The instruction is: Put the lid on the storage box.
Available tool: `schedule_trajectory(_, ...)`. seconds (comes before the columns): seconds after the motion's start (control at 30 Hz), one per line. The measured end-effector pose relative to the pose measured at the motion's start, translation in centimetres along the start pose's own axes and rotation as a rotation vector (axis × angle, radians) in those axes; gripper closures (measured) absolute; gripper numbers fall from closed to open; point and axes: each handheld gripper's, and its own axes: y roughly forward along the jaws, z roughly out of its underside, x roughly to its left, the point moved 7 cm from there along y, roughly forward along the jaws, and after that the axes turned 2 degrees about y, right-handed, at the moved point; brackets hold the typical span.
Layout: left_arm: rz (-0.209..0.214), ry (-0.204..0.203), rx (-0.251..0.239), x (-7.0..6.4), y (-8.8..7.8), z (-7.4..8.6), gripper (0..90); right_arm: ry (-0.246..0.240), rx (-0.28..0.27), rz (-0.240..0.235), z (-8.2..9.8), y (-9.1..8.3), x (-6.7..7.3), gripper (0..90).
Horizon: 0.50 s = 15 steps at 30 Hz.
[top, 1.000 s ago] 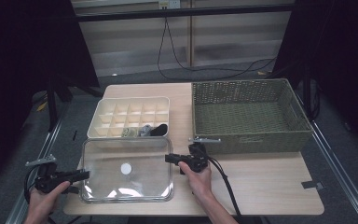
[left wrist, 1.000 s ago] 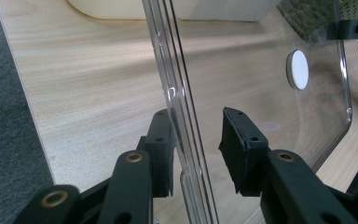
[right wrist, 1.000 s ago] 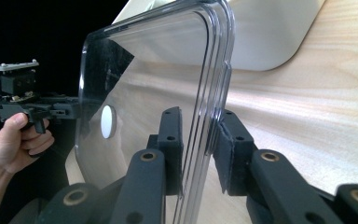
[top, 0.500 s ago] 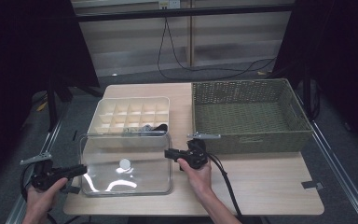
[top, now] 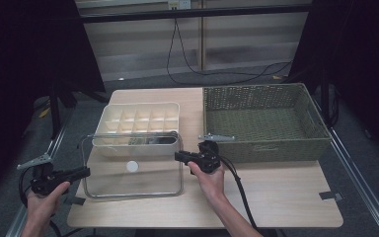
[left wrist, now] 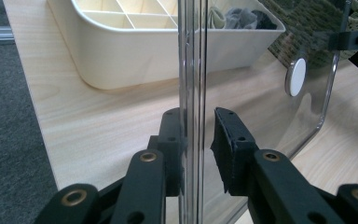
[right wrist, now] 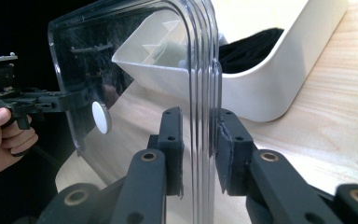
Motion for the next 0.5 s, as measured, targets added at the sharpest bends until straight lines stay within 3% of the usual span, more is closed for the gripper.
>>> schedule_trajectory(0.5,-0.016,0.006,-0.029,-0.1,0.3,-2.0,72.8,-0.029,-0.005,0.015,-1.8,-0.3,0.0,73.6)
